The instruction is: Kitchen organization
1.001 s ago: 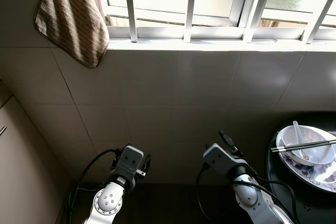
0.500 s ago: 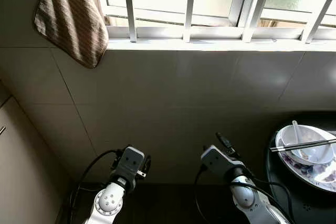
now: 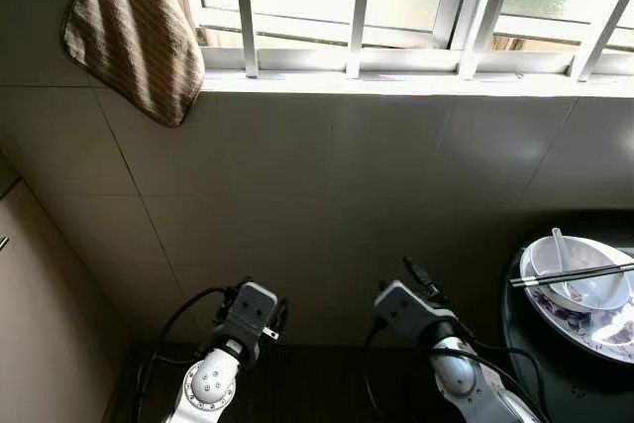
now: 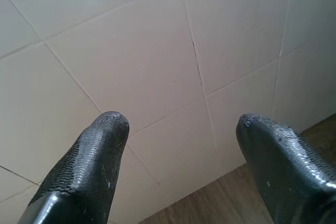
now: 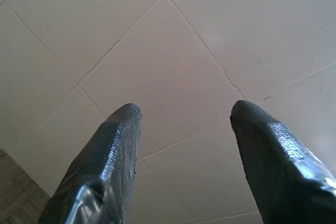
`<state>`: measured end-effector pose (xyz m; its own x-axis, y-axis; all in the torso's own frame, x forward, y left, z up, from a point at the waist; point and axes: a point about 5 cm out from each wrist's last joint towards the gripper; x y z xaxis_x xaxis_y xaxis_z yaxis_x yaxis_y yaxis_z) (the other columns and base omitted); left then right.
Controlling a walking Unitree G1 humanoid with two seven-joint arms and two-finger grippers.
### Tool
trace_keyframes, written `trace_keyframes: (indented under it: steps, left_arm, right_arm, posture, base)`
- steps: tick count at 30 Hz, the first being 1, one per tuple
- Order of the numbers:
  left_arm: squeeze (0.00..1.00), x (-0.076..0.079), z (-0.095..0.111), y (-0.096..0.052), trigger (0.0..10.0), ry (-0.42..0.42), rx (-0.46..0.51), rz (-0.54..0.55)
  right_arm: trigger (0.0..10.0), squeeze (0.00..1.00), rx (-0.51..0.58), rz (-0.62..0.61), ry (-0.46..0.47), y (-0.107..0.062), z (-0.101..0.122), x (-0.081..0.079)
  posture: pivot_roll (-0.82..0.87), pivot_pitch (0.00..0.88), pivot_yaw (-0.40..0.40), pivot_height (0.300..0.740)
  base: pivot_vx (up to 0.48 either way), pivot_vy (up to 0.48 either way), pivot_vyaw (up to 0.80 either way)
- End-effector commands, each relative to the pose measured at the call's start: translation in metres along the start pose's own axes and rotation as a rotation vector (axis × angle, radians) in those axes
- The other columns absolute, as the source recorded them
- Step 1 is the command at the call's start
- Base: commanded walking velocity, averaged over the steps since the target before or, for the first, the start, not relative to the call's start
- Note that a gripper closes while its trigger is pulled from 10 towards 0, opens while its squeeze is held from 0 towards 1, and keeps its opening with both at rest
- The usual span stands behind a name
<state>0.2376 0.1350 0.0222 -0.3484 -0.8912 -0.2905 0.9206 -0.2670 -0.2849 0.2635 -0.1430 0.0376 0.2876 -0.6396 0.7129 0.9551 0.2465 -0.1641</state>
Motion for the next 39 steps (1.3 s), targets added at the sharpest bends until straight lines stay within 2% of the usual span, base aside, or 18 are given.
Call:
trace_keyframes:
  steps: [1,7,11,12,13,15,17,18,19,20,21,24,25,28,31,33,34,39]
  left_arm:
    - [0.00,-0.002,0.002,0.002,10.0,0.013,0.010,0.006]
    - [0.00,-0.003,0.001,0.002,10.0,0.008,0.014,0.011]
    - [0.00,-0.005,0.018,0.005,10.0,0.025,0.062,-0.024]
    - [0.00,-0.005,0.022,0.005,10.0,-0.023,0.074,-0.042]
    - [0.00,-0.009,0.018,0.005,10.0,-0.072,0.039,-0.007]
    - [0.00,-0.006,0.020,0.005,10.0,-0.076,0.049,-0.024]
    - [0.00,-0.004,0.023,0.009,10.0,-0.007,0.057,-0.030]
    - [0.00,-0.008,0.027,0.014,10.0,-0.060,0.079,-0.015]
    - [0.00,-0.013,0.027,0.016,10.0,-0.091,0.073,-0.005]
    - [0.00,-0.013,0.027,0.016,10.0,-0.091,0.073,-0.005]
    - [0.00,-0.017,0.023,0.015,10.0,-0.108,0.043,0.010]
    - [0.00,-0.018,0.019,0.009,10.0,-0.096,0.028,0.016]
    - [0.00,-0.018,0.019,0.007,10.0,-0.102,0.034,0.028]
    - [0.00,-0.021,0.024,0.013,10.0,-0.150,0.050,0.045]
    - [0.00,-0.020,0.031,0.020,10.0,-0.147,0.062,0.030]
    - [0.00,-0.017,0.032,0.019,10.0,-0.129,0.068,0.021]
    - [0.00,-0.017,0.031,0.016,10.0,-0.122,0.066,0.022]
    - [0.00,-0.021,0.031,0.017,10.0,-0.139,0.064,0.043]
  right_arm:
    - [10.0,0.00,0.009,0.004,0.000,0.002,0.002,-0.001]
    - [10.0,0.00,0.012,0.004,-0.003,0.003,0.002,-0.002]
    - [10.0,0.00,0.025,-0.011,0.009,0.008,0.015,0.007]
    - [10.0,0.00,0.025,-0.023,0.068,0.009,0.018,0.008]
    - [10.0,0.00,-0.029,-0.025,0.151,0.010,0.016,0.008]
    - [10.0,0.00,-0.040,-0.027,0.170,0.010,0.014,0.008]
    - [10.0,0.00,0.024,-0.002,0.069,0.012,0.019,0.009]
    - [10.0,0.00,0.063,-0.006,0.034,0.017,0.023,0.015]
    - [10.0,0.00,0.049,-0.026,0.022,0.020,0.022,0.021]
    - [10.0,0.00,0.049,-0.026,0.022,0.020,0.022,0.021]
    - [10.0,0.00,0.056,-0.054,-0.045,0.025,0.024,0.029]
    - [10.0,0.00,0.067,-0.067,-0.123,0.030,0.027,0.036]
    - [10.0,0.00,0.079,-0.095,-0.152,0.036,0.032,0.047]
    - [10.0,0.00,0.102,-0.114,-0.189,0.043,0.037,0.061]
    - [10.0,0.00,0.044,-0.117,-0.260,0.049,0.026,0.069]
    - [10.0,0.00,0.008,-0.129,-0.306,0.050,0.021,0.074]
    - [10.0,0.00,-0.042,-0.142,-0.325,0.052,0.014,0.083]
    - [10.0,0.00,-0.122,-0.161,-0.334,0.054,0.002,0.090]
  posture:
    - [-0.01,0.000,-0.024,0.740]
    - [-0.03,0.000,-0.004,0.740]
    - [0.00,0.000,-0.012,0.740]
    - [0.00,0.000,0.003,0.740]
    - [-0.01,0.000,0.006,0.740]
    - [-0.02,0.000,0.005,0.740]
    - [-0.03,0.000,-0.011,0.740]
    - [-0.02,0.000,-0.017,0.740]
    - [-0.01,0.000,-0.018,0.740]
    - [-0.01,0.000,-0.018,0.740]
    - [-0.01,0.000,-0.002,0.740]
    - [-0.01,0.000,-0.008,0.740]
    - [-0.01,0.000,-0.017,0.740]
    - [-0.01,0.000,-0.029,0.740]
    - [-0.01,0.000,-0.036,0.740]
    - [-0.01,0.000,-0.034,0.740]
    - [-0.01,0.000,-0.034,0.740]
    - [0.00,0.000,-0.033,0.740]
  base:
    - [0.000,0.000,0.00]
    - [0.000,0.000,0.00]
    - [0.000,0.000,0.00]
    - [0.000,0.000,0.00]
    - [0.000,0.000,0.00]
    - [0.000,0.000,0.00]
    - [0.000,0.000,0.00]
    - [0.000,0.000,0.00]
    - [0.000,0.000,0.00]
    - [0.000,0.000,0.00]
    - [0.000,0.000,0.00]
    - [0.000,0.000,0.00]
    - [0.000,0.000,0.00]
    - [0.000,0.000,0.00]
    - [0.000,0.000,0.00]
    - [0.000,0.000,0.00]
    - [0.000,0.000,0.00]
    - [0.000,0.000,0.00]
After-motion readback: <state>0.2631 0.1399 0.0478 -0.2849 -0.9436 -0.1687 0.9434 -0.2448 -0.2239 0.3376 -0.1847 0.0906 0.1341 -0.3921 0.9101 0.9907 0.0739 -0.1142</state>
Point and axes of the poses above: a point about 5 cm out from each wrist's last joint towards the gripper, its own y axis pointing out of the wrist towards the gripper, its own z axis along the axis of the wrist's last joint, x = y × z
